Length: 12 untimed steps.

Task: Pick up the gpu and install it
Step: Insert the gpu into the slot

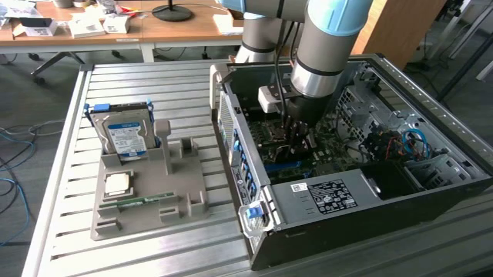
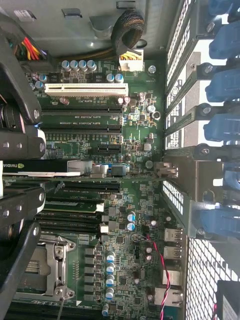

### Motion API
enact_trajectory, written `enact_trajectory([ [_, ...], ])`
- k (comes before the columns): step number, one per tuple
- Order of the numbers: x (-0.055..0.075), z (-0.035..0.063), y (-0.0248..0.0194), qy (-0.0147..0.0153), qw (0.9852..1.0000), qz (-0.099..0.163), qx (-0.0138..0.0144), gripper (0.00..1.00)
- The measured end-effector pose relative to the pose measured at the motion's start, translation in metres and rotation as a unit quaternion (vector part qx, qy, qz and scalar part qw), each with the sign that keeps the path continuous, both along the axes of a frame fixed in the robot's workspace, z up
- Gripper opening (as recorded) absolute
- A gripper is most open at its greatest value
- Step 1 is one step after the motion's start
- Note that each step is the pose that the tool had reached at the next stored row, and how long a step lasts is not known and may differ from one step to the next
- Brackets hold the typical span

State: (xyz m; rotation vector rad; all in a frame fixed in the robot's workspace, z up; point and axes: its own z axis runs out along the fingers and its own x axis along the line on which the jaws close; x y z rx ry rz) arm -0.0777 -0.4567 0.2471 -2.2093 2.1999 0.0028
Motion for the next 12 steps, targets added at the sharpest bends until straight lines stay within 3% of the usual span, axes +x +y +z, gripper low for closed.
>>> enact_trajectory([
  [12,0.0,0.0,0.0,-0.0015,1.0,0.0,0.0,0.26],
])
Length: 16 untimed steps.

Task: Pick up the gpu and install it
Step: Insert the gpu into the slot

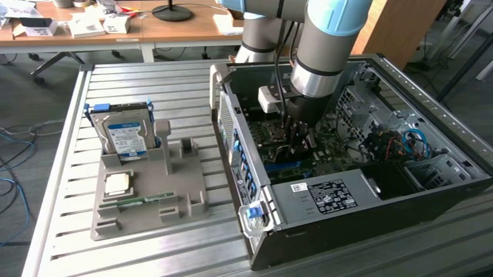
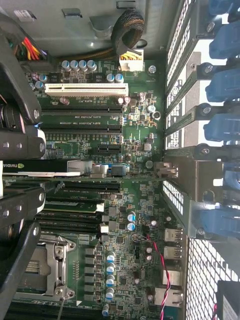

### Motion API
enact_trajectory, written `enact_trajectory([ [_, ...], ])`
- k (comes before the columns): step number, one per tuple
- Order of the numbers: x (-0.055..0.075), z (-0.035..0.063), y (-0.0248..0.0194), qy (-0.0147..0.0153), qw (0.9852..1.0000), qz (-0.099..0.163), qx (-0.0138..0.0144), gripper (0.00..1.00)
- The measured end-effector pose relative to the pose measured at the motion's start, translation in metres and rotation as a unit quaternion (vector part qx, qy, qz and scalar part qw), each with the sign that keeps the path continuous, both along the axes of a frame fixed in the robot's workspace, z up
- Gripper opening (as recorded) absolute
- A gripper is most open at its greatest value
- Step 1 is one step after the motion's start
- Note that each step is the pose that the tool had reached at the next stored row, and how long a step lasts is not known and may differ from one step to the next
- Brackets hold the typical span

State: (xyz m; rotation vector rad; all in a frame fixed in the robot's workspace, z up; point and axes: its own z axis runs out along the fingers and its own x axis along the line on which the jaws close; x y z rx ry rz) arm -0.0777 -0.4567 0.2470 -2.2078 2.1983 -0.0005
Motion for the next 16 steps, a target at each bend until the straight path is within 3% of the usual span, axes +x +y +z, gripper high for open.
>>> enact_trajectory([
  [4,0.0,0.0,0.0,0.0,1.0,0.0,0.0,0.26],
  [6,-0.0006,0.0001,0.0,-0.0018,1.0,0.0,0.0,0.26],
  [10,-0.0004,0.0,0.0,-0.0051,1.0,0.0,0.0033,0.26],
  [16,-0.0006,0.0,0.0,-0.0053,1.0,0.0,0.0034,0.26],
])
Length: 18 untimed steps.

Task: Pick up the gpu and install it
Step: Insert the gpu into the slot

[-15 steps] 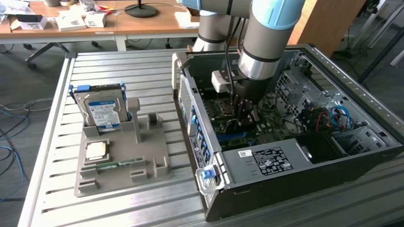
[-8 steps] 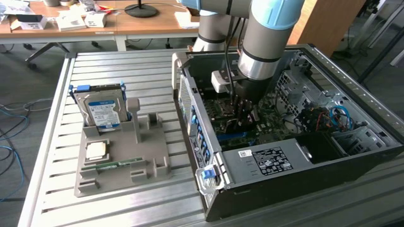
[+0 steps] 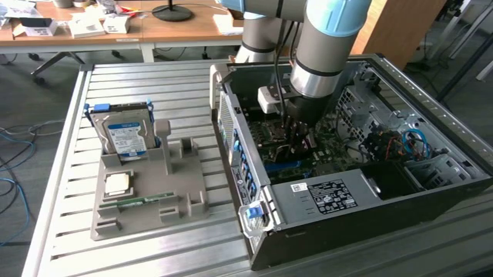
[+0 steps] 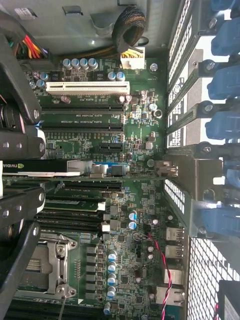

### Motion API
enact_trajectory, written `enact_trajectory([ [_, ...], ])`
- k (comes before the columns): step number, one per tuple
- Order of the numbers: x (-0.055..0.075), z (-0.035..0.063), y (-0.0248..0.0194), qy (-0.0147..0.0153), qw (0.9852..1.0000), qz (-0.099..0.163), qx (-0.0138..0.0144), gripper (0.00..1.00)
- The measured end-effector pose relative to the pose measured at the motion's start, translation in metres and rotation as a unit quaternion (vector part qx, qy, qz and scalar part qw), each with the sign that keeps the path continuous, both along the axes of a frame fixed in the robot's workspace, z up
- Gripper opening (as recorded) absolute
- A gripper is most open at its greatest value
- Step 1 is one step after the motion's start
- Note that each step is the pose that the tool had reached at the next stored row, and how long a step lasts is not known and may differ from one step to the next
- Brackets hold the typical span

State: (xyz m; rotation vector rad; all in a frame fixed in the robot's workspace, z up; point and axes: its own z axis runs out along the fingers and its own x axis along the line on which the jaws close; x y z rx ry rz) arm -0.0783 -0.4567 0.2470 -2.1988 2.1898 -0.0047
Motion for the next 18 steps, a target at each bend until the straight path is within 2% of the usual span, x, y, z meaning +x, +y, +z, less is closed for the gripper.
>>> enact_trajectory([
  [18,0.0,0.0,-0.0014,0.0,1.0,-0.009,0.0,0.26],
])
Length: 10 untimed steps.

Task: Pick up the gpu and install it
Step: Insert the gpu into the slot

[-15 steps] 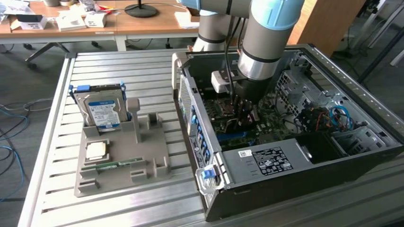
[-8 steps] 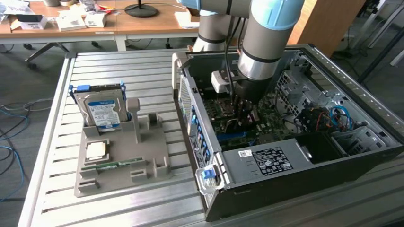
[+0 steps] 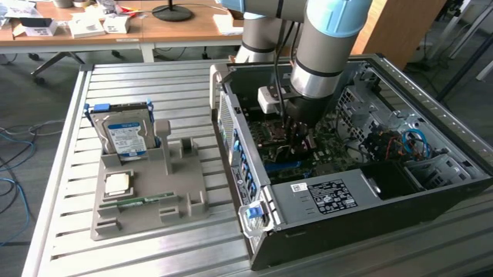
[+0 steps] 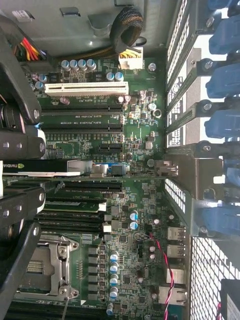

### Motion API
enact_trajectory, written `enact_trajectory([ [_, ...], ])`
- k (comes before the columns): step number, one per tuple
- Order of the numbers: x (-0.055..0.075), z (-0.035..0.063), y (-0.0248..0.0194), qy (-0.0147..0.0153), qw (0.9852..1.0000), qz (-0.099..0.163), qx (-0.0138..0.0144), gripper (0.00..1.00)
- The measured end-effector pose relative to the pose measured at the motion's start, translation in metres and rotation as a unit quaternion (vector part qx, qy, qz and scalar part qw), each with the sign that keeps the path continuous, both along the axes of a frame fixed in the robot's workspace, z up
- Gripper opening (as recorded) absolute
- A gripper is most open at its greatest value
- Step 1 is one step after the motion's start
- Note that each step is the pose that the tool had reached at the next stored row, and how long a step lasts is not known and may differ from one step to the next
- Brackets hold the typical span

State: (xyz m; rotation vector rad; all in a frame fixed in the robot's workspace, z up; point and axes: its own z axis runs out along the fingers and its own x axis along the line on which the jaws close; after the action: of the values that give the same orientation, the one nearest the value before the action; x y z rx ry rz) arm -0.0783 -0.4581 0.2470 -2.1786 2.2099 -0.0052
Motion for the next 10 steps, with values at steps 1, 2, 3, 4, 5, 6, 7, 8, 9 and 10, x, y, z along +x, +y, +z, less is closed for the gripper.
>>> enact_trajectory([
  [1,-0.0001,0.0,0.0001,0.0,1.0,0.0,0.0,0.26],
  [2,-0.0004,0.0,0.0002,-0.0002,1.0,0.0,0.0,0.26],
  [3,-0.0005,0.0005,0.0002,-0.0001,1.0,-0.001,0.0001,0.26],
  [4,-0.0005,0.001,0.0002,-0.0003,1.0,-0.002,0.0001,0.26],
  [5,-0.0008,0.0015,0.0002,-0.0007,1.0,-0.003,0.0003,0.26],
  [6,-0.001,0.0015,0.0002,-0.001,1.0,-0.003,0.0006,0.26],
  [7,-0.001,0.0015,0.0003,-0.0009,1.0,-0.004,0.0006,0.26],
  [8,-0.001,0.0015,0.0002,-0.001,1.0,-0.006,0.0006,0.26],
  [9,-0.001,0.0016,0.0002,-0.0009,1.0,-0.01,0.0005,0.26],
  [10,-0.001,0.0017,0.0001,-0.0009,0.9999,-0.015,0.0005,0.26],
])
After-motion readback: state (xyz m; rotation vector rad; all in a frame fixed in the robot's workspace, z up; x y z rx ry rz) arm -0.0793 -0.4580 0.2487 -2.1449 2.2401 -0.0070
